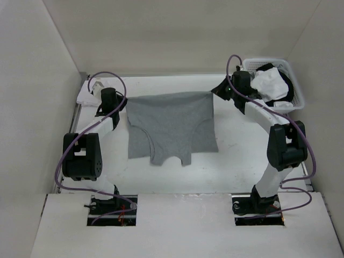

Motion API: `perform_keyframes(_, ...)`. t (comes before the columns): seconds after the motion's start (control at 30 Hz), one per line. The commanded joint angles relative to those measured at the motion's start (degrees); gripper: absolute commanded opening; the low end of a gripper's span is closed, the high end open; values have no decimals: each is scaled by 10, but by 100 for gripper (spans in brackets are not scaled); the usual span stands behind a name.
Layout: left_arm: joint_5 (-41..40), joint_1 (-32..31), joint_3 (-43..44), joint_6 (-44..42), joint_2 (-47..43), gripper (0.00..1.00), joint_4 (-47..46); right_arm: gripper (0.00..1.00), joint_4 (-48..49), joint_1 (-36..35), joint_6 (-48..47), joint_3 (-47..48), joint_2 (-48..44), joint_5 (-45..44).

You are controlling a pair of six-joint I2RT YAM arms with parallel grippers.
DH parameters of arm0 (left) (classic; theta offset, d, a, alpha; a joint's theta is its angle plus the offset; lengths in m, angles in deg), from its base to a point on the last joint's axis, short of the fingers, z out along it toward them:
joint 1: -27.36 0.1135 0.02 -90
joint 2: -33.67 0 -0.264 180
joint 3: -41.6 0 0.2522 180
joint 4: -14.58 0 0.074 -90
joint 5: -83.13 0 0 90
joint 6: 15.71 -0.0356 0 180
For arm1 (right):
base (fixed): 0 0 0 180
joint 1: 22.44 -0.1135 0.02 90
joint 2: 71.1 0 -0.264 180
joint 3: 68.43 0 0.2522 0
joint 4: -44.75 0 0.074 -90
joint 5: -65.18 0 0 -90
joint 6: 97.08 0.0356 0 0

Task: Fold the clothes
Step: Fold the tank top

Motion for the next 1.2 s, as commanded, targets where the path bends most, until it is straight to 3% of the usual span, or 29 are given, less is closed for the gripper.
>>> perform_keyframes(0.0,36,15,53,14,14,0,-66,3,21,19,-7,64,23,37)
perform_keyframes(0.13,35,8,7,14,-30,0,-77,3,29,26,-7,22,3,36)
perform_keyframes(0.57,46,5,-288,12,-266,1,-118,4,128,-2,35,-312,-223,-10)
perform_keyframes(0.77,64,35,-366,12,-258,4,-114,7,122,-31,48,-396,-239,-36)
perform_keyframes(0.83,76,52,-385,30,-257,10,-109,9,116,-34,49,-414,-241,-37)
perform_keyframes(0.93,94,74,-405,41,-292,29,-104,32,118,-38,53,-448,-268,-52)
perform_keyframes(1.0,87,77,-401,42,-334,32,-89,48,122,-38,53,-456,-282,-59)
perform_keyframes(1.07,66,41,-377,43,-357,31,-74,53,134,-27,50,-445,-268,-48)
perform_keyframes(1.17,11,-75,-315,31,-337,30,-63,57,147,-19,49,-410,-226,-25)
